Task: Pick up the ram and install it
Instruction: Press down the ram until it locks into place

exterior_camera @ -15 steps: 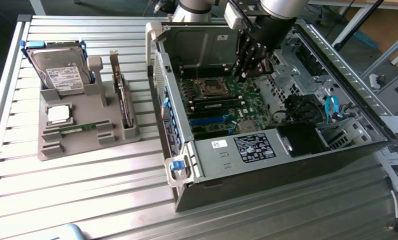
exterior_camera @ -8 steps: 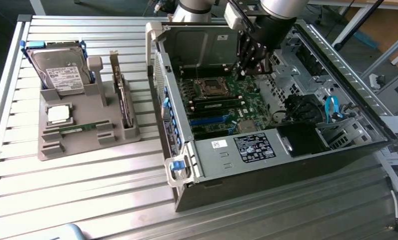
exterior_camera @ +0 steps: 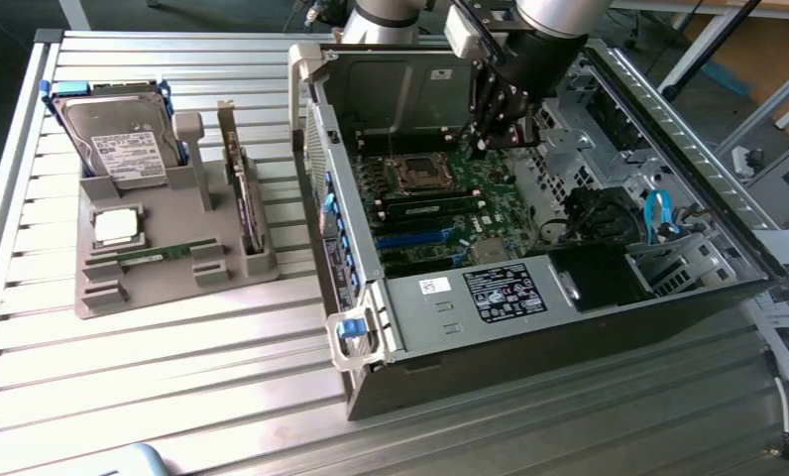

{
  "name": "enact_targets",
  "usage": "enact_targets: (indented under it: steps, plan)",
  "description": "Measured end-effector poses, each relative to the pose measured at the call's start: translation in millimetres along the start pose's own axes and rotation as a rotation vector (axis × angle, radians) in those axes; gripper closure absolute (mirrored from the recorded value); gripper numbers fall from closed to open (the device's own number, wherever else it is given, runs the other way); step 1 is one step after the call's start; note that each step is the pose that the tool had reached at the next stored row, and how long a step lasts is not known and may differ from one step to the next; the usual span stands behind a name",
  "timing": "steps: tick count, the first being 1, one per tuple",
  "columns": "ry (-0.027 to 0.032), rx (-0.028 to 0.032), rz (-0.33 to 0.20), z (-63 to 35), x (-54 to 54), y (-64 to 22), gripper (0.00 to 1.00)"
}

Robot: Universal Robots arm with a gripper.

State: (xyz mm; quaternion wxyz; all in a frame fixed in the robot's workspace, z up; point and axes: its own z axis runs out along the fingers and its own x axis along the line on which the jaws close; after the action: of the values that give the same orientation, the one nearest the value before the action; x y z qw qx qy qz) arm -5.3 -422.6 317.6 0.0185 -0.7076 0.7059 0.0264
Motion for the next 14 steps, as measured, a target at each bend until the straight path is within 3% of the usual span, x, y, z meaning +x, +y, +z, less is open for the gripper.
enact_targets:
  steps: [6, 14]
  plan:
    - [0.0, 0.0, 0.0, 0.0, 0.0, -4.6, 0.89]
    - [0.0001, 0.0, 0.0, -0.2, 0.1, -18.6, 0.89]
